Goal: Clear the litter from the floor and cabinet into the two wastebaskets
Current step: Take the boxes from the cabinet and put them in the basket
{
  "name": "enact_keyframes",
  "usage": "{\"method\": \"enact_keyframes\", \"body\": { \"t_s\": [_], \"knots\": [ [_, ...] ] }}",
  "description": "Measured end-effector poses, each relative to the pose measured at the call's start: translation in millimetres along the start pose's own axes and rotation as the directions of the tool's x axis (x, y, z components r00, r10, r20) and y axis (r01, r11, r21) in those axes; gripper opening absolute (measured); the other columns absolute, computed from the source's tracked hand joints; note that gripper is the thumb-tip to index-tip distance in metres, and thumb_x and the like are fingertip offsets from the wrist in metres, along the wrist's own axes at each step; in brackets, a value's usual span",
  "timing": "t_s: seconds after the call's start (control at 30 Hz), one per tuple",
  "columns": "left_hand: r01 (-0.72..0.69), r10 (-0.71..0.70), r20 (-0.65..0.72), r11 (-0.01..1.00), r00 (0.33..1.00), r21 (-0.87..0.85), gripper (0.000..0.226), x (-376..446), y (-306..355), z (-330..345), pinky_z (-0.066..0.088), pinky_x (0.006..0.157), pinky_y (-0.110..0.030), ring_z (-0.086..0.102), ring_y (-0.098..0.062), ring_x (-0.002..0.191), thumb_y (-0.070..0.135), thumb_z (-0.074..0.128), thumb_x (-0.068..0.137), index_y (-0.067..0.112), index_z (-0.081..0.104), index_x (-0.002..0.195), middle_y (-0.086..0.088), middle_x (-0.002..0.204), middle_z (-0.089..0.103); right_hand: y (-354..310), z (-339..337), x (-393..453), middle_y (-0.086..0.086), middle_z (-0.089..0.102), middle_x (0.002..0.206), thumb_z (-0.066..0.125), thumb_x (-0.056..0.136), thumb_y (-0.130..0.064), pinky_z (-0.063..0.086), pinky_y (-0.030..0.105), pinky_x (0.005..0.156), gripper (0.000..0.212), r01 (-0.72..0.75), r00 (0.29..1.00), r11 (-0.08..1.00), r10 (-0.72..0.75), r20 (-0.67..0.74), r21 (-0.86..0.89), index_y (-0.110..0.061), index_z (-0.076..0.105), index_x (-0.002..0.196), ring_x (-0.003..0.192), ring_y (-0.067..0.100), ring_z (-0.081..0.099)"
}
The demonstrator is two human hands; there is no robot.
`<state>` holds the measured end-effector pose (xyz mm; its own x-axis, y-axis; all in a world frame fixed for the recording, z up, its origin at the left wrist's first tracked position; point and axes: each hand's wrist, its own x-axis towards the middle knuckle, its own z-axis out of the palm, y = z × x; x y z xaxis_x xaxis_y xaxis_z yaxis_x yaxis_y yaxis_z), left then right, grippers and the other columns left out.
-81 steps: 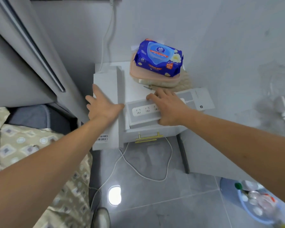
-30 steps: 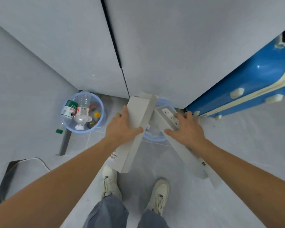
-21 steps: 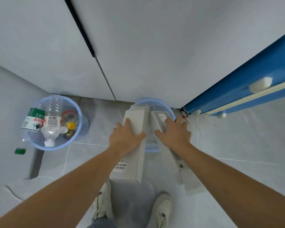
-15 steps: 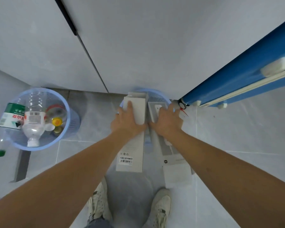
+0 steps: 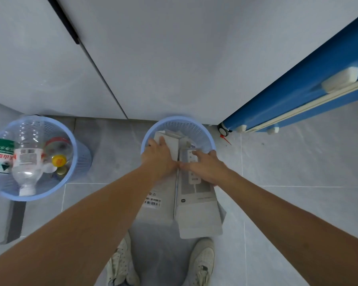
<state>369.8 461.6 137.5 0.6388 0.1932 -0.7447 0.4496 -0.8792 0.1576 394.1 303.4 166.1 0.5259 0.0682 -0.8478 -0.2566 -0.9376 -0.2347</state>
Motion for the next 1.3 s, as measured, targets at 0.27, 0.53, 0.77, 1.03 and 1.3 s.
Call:
{"method": "enact_keyframes", "body": {
  "t_s": [0.27,0.53,0.77,1.03,1.3],
  "knots": [
    [-0.141,0.146,0.076,0.988,0.986,-0.06,0.103,12.8,-22.5,-14.4,0.031,0.118,-0.05,0.02,-0.043,0.148,0.055,0.065,0.089,0.023,0.0,0.162,-0.022,0.163,0.008,-5.6,31.0,9.6,0.013,0.016,0.153,0.075,0.074,-0.043,0.043,0.043,0.111,0.088,-0.117,0.993,0.991,0.118,-0.007,0.061,-0.029,0.037,0.153,0.125,0.04,0.049],
    [-0.188,0.162,-0.12,0.948,0.979,-0.255,0.094,-37.7,-63.6,-13.3,0.047,0.1,-0.046,0.052,-0.034,0.12,0.033,0.066,0.094,0.035,0.001,0.161,-0.012,0.139,0.039,-5.7,5.3,-5.9,0.009,0.029,0.149,0.076,0.085,-0.029,0.045,0.036,0.104,0.082,0.048,0.995,0.933,-0.012,-0.103,0.358,-0.027,0.033,0.156,0.134,0.029,0.044],
    [0.187,-0.234,0.001,0.776,0.972,-0.602,0.09,-26.7,-53.1,9.5,0.046,0.089,-0.041,0.056,-0.032,0.117,0.065,0.07,0.081,0.011,0.035,0.145,-0.013,0.136,0.049,9.4,7.2,-13.0,0.006,0.051,0.143,0.073,0.085,-0.04,0.053,0.045,0.101,0.076,-0.007,0.997,0.918,0.035,-0.064,0.396,-0.033,0.038,0.152,0.118,0.027,0.059],
    [0.21,-0.235,0.056,0.705,0.97,-0.677,0.068,-32.4,-71.0,5.3,0.049,0.082,-0.038,0.061,-0.023,0.098,0.068,0.07,0.08,0.013,0.048,0.112,-0.001,0.109,0.061,14.0,2.6,-9.6,0.01,0.058,0.135,0.073,0.085,-0.04,0.056,0.046,0.098,0.075,0.031,0.997,0.934,-0.001,-0.082,0.356,-0.033,0.038,0.151,0.111,0.028,0.064],
    [0.073,-0.192,-0.019,0.464,0.981,-0.883,0.047,-69.5,-99.0,-18.9,0.053,0.063,-0.03,0.071,-0.022,0.093,0.044,0.078,0.084,0.01,0.058,0.11,-0.007,0.103,0.071,8.1,-0.4,-19.8,0.01,0.06,0.131,0.069,0.089,-0.042,0.057,0.042,0.093,0.068,0.056,0.994,0.95,-0.023,-0.109,0.307,-0.026,0.043,0.15,0.107,0.026,0.065]
  ]
}}
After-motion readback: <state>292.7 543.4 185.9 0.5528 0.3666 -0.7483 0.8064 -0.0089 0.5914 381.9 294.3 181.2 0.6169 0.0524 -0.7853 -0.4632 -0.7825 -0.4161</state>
